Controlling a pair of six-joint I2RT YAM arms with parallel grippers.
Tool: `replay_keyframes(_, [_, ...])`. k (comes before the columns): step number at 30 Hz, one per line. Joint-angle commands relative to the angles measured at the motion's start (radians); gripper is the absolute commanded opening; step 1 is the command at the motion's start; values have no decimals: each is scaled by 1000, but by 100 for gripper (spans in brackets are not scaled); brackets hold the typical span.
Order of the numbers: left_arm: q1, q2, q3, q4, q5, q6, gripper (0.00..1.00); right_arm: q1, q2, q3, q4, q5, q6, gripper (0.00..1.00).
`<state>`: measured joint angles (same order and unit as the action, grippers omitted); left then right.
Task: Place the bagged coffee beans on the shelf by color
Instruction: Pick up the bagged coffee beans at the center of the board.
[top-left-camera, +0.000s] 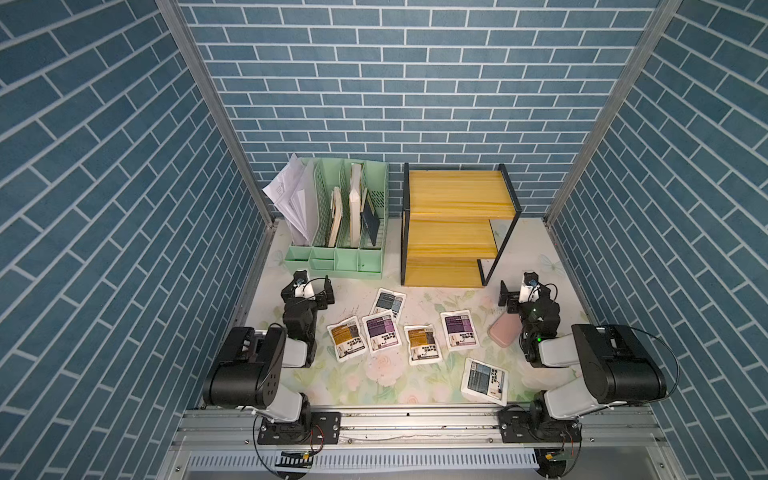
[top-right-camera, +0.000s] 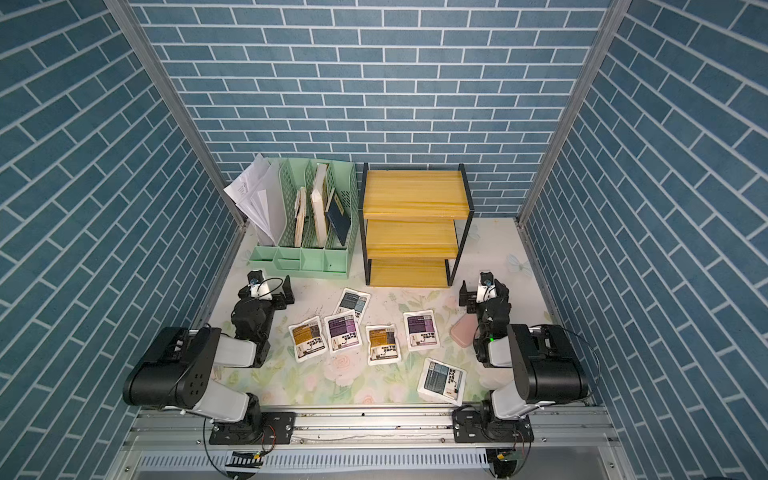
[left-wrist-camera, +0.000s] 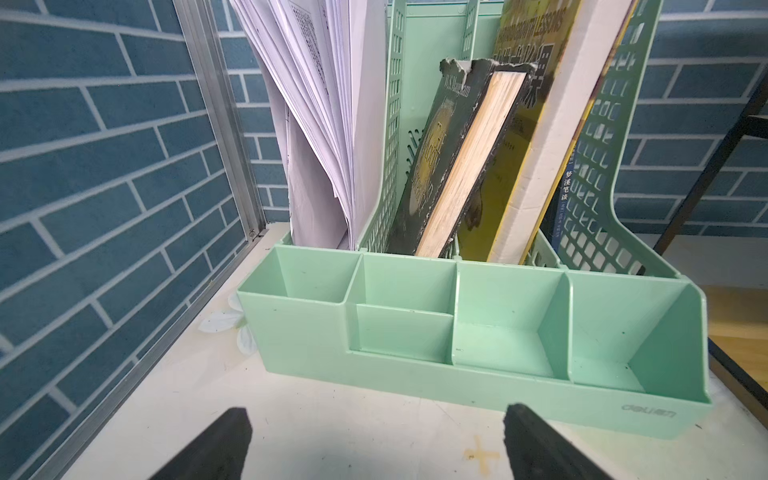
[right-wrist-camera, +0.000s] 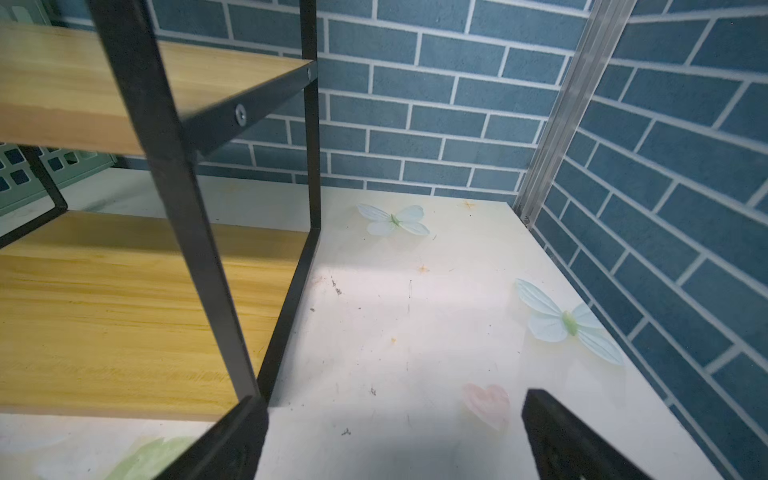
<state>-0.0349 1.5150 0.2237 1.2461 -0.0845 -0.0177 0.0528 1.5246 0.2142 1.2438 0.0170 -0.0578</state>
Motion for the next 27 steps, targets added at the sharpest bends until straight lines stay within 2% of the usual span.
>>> replay_keyframes(1, [4, -3, -1, 9, -2, 9, 100, -5, 5, 14, 21, -8, 10, 100])
replay_keyframes(18, [6, -2, 0, 6, 2, 5, 100, -14, 6, 15, 18, -17, 15, 100])
replay_keyframes(19, [6, -3, 0, 6, 2, 5, 100, -11, 0, 9, 27, 18, 23, 100])
replay_keyframes(20, [7, -4, 0, 6, 4, 5, 100, -2, -38, -4, 23, 119, 53, 100])
replay_keyframes(21, [7, -3, 0, 9, -3, 5, 100, 3, -108, -2, -40, 210, 79, 100])
replay_keyframes(22, [2, -20, 7, -13, -45, -6, 100, 3, -214, 43, -253, 275, 135, 100])
replay_keyframes(23, [-10, -59, 21, -70, -102, -15, 100, -1, -298, 89, -436, 276, 158, 100])
replay_keyframes(25, [-18, -135, 93, -270, -177, -45, 100, 1, -418, 121, -648, 228, 204, 100])
replay_keyframes(27, [-17, -187, 135, -384, -191, -69, 100, 1, -533, 129, -820, 173, 286, 100])
